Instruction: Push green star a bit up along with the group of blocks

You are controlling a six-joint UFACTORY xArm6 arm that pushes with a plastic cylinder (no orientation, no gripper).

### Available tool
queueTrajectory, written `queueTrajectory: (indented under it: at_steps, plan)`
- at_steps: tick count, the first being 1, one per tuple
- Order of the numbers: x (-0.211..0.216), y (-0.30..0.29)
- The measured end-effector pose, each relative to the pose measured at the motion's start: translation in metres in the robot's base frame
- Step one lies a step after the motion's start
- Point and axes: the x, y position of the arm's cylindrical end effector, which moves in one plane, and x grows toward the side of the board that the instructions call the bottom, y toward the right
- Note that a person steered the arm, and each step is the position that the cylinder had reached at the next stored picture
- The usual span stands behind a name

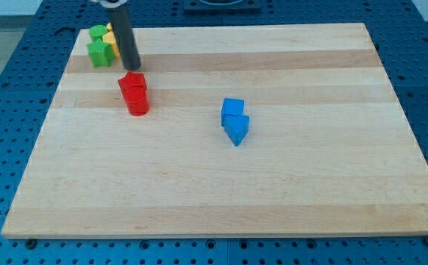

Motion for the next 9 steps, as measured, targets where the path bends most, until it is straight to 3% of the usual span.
queueTrajectory:
  at_steps: [2, 5, 9]
  plan:
    - [0.012, -0.057]
    - [-0.022, -0.069]
    - [-0.03, -0.072]
